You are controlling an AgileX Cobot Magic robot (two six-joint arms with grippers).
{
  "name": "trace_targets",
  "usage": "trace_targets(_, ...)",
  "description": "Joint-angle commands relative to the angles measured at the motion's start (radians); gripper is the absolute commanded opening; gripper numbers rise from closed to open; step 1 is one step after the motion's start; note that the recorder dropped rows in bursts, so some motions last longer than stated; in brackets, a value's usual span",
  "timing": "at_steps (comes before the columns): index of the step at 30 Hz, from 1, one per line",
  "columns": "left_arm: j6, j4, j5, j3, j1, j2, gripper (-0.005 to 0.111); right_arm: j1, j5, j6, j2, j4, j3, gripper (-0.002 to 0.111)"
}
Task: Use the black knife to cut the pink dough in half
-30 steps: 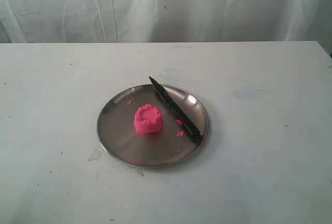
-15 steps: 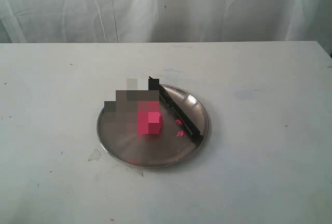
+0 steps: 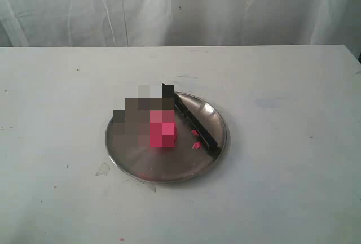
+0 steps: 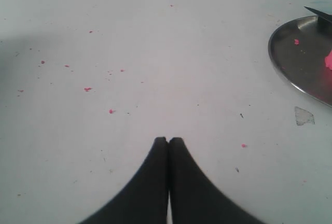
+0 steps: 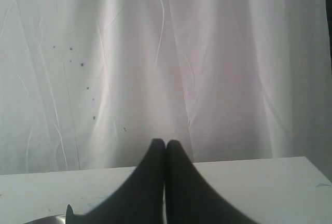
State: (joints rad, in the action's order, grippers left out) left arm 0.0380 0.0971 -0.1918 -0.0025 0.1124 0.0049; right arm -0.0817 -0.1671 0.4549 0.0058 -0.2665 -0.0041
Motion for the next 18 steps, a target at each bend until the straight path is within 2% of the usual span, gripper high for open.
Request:
trace_targets(1, -0.004, 0.003, 0.005, 0.002, -0.007, -0.005, 0.000, -0.004, -0.014, -0.003, -0.006, 0.002, 0.004, 0.000)
trace_targets(9, -0.004, 0.003, 0.005, 0.002, -0.007, -0.005, 0.000, -0.004, -0.016, 0.002, -0.006, 0.003, 0.004, 0.000)
trace_targets(11, -0.004, 0.003, 0.005, 0.002, -0.007, -0.005, 0.000, -0.004, -0.068, -0.001, -0.006, 0.003, 0.004, 0.000)
trace_targets(13, -0.004, 0.003, 0.005, 0.002, -0.007, -0.005, 0.000, -0.004, -0.284, -0.006, -0.006, 0.007, 0.004, 0.000)
trace_targets(14, -0.004, 0.003, 0.005, 0.002, -0.007, -0.005, 0.000, -0.004, -0.466, -0.006, -0.006, 0.007, 0.004, 0.000)
trace_targets(16, -0.004, 0.003, 0.005, 0.002, -0.007, -0.005, 0.000, -0.004, -0.661, -0.006, -0.006, 0.007, 0.004, 0.000)
trace_targets(18, -0.004, 0.003, 0.005, 0.002, -0.007, -0.005, 0.000, -0.004, -0.730, -0.006, -0.006, 0.005, -0.057, 0.000)
